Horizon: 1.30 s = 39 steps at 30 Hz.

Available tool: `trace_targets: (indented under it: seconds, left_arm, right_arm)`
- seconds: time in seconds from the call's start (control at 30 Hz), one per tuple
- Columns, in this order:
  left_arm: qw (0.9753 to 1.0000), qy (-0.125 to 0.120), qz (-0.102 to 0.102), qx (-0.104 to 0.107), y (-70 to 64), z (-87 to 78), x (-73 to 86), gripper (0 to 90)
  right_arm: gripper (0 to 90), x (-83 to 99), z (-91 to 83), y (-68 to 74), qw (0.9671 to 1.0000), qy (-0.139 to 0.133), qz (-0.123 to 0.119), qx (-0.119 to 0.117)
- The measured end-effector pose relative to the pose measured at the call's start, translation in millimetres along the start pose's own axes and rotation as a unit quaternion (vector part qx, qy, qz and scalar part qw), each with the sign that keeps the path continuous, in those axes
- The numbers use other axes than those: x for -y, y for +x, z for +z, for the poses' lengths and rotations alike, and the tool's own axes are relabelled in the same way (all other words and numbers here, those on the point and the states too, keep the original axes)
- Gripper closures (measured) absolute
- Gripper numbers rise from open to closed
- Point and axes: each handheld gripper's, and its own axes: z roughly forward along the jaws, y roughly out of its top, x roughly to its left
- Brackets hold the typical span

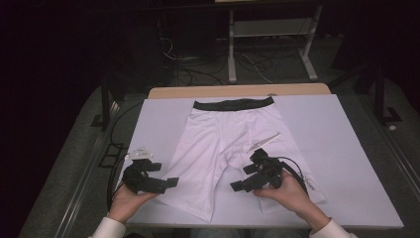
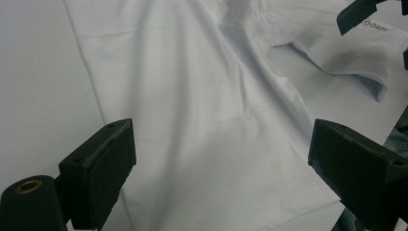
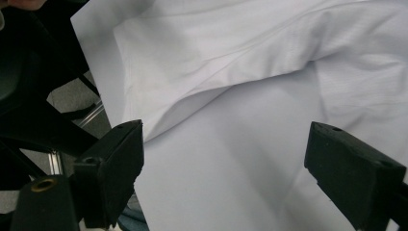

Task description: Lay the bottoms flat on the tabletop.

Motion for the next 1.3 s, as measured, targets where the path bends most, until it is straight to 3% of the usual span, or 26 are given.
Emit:
trace_targets:
  seconds: [0.27,0.77,1.1,1.3]
  left_arm:
    - [0.9996,-0.01,0.023,0.011,-6.9,9.5,-14.5,0.0]
    - [0.9981,-0.047,0.035,0.018,-9.3,29.0,-20.1,0.0]
    - [0.9961,-0.079,0.034,0.017,-7.2,34.0,-17.9,0.0]
    - [0.9947,-0.1,0.023,0.012,-1.6,36.6,-9.5,0.0]
  right_arm:
    - [0.2,1.1,-26.4,-18.8,0.9994,-0.026,0.013,0.018]
    - [0.0,19.6,-65.4,-47.5,0.9951,-0.077,0.024,0.056]
    - [0.0,34.7,-82.9,-61.7,0.9916,-0.106,0.032,0.066]
    - [1.8,47.0,-90.5,-67.9,0.9896,-0.123,0.027,0.07]
